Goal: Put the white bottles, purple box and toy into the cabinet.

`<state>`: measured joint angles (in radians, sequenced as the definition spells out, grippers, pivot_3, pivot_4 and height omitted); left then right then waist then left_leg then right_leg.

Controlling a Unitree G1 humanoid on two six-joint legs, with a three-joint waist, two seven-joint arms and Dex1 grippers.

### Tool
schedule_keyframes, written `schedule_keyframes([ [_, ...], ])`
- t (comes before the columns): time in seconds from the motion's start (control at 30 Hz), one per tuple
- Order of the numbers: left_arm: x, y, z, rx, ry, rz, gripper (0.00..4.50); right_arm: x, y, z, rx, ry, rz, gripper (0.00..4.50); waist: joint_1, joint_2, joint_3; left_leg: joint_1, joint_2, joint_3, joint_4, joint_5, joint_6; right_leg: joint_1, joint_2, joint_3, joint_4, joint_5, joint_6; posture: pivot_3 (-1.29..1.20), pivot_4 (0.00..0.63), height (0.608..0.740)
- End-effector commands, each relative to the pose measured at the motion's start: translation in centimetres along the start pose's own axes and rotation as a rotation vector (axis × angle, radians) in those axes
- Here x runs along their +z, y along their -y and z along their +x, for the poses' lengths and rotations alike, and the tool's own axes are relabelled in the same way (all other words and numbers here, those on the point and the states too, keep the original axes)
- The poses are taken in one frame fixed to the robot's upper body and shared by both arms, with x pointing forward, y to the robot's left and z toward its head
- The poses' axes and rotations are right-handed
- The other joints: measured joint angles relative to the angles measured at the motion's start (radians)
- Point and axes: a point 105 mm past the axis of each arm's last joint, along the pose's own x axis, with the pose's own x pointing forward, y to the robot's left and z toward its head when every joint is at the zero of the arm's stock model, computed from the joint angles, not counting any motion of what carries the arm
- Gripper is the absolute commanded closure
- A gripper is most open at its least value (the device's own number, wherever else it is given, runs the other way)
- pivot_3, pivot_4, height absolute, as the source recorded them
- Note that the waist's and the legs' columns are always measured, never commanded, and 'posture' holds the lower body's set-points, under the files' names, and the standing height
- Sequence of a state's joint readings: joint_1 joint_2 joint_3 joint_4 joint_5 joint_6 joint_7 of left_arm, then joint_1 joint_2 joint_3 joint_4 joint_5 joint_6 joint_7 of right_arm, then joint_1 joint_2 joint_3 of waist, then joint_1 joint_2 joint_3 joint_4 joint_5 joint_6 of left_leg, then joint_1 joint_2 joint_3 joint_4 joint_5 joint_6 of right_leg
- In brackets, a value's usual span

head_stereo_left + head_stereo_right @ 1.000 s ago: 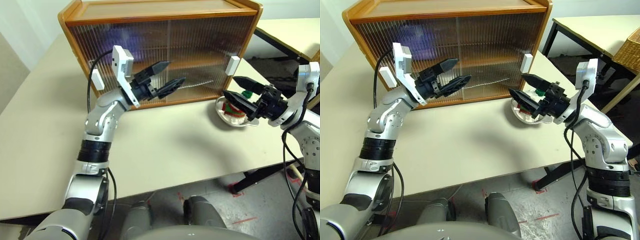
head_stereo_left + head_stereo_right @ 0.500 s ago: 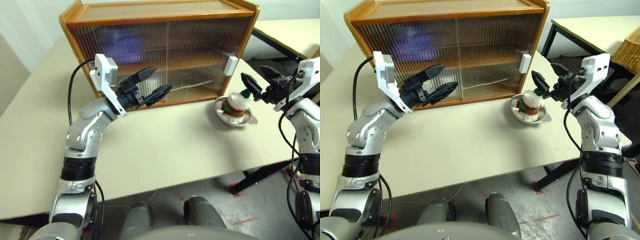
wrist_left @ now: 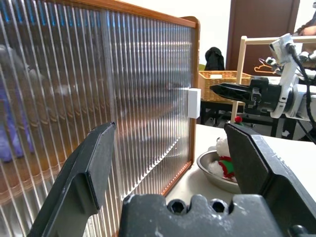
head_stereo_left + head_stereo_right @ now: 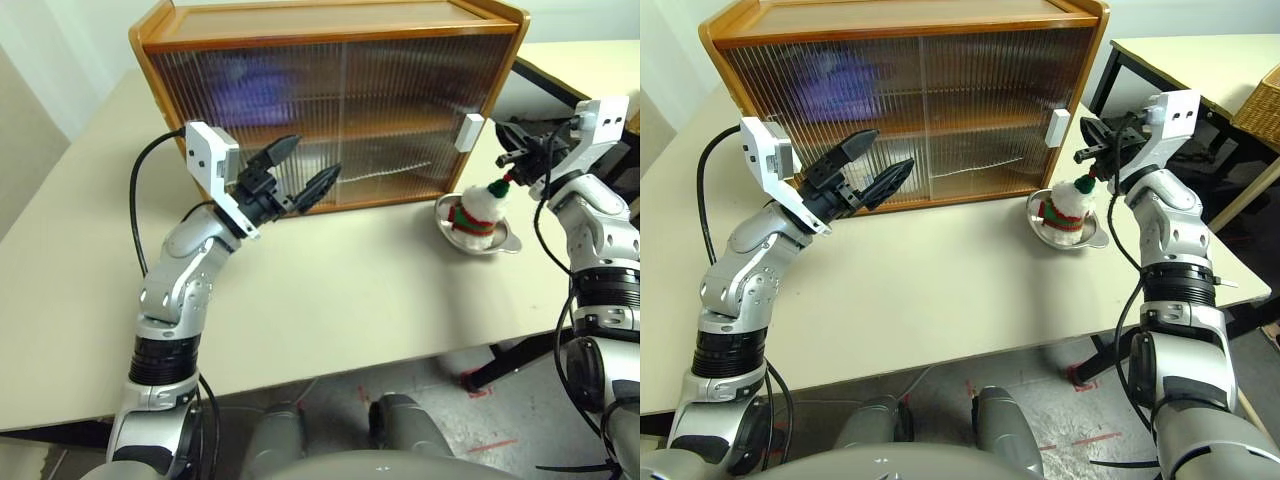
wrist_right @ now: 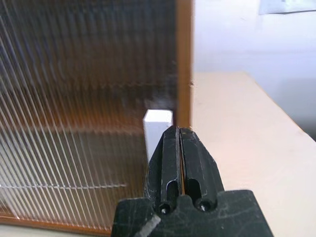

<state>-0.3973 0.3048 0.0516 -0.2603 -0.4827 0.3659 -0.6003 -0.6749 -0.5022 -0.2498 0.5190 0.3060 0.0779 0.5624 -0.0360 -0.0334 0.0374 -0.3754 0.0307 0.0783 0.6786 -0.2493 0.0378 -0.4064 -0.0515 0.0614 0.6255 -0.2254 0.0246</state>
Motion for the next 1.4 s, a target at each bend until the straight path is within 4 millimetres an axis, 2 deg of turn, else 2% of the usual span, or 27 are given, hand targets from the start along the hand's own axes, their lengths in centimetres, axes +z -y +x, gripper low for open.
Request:
schedule_keyframes([
  [0.03,-0.1,0.3,0.1,-0.006,0.004,-0.010,0.00,-0.4,-0.1,0.5,-0.009,-0.020,-0.019,4.47,0.000,0.000,0.000,0.000,0.000,0.000,0.000,0.000,0.000,0.000,0.000,0.000,0.000,0.000,0.000,0.06,0.000,0.740],
  [0.53,0.2,0.0,0.4,0.003,0.018,-0.003,0.00,-1.2,0.4,0.9,-0.063,-0.085,-0.086,4.47,-0.001,0.000,0.000,0.000,0.000,0.000,-0.001,0.000,0.000,0.000,0.000,0.000,0.000,0.000,0.000,0.05,0.000,0.740],
  [0.93,0.5,0.2,0.7,0.008,0.031,0.001,0.00,-1.0,-0.3,2.2,-0.028,-0.112,-0.025,4.47,-0.001,0.000,0.000,0.000,0.000,0.000,-0.002,0.000,0.000,0.000,0.000,0.000,-0.001,-0.001,0.000,0.06,0.000,0.740],
  [1.33,0.6,0.1,0.9,0.023,0.041,0.005,0.00,-1.6,-2.8,3.2,0.075,-0.111,-0.007,4.47,-0.002,0.000,0.000,0.000,0.000,0.000,-0.003,0.000,0.000,-0.001,0.000,0.000,-0.001,-0.001,0.000,0.06,0.000,0.740],
  [1.4,0.6,0.1,0.9,0.023,0.042,0.006,0.00,-1.9,-3.7,3.3,0.115,-0.128,-0.005,4.47,-0.002,0.000,0.000,0.000,0.001,0.000,-0.004,0.000,0.000,-0.001,0.000,0.000,-0.001,-0.001,0.000,0.06,0.000,0.740],
])
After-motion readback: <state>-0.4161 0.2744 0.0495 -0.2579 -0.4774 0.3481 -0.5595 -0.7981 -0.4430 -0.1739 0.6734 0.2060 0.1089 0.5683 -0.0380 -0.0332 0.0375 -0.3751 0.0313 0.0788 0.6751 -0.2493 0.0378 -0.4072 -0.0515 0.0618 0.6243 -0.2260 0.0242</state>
